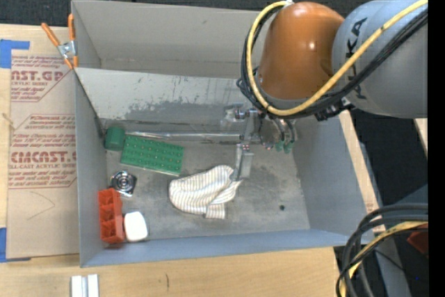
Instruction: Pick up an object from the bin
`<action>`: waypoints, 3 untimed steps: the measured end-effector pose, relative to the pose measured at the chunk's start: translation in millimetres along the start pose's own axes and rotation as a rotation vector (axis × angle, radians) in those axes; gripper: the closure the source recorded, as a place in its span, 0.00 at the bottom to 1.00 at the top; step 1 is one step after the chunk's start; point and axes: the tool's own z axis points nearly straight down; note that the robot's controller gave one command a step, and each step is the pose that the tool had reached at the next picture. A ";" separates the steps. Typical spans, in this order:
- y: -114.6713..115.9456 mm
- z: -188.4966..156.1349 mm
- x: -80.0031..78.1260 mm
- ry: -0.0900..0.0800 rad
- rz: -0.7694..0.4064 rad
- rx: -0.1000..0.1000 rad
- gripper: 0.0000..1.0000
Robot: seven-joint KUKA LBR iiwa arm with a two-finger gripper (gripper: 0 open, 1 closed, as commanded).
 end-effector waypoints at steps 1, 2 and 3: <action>-0.2 -4.8 -1.3 -0.008 0.001 -0.001 0.00; 23.7 38.2 -9.3 -0.014 -0.021 -0.001 0.00; 38.1 70.1 0.3 -0.001 0.026 -0.002 0.00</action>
Offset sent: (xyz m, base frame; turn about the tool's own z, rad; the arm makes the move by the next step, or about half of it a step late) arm 0.0111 0.0452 -0.0809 -0.0423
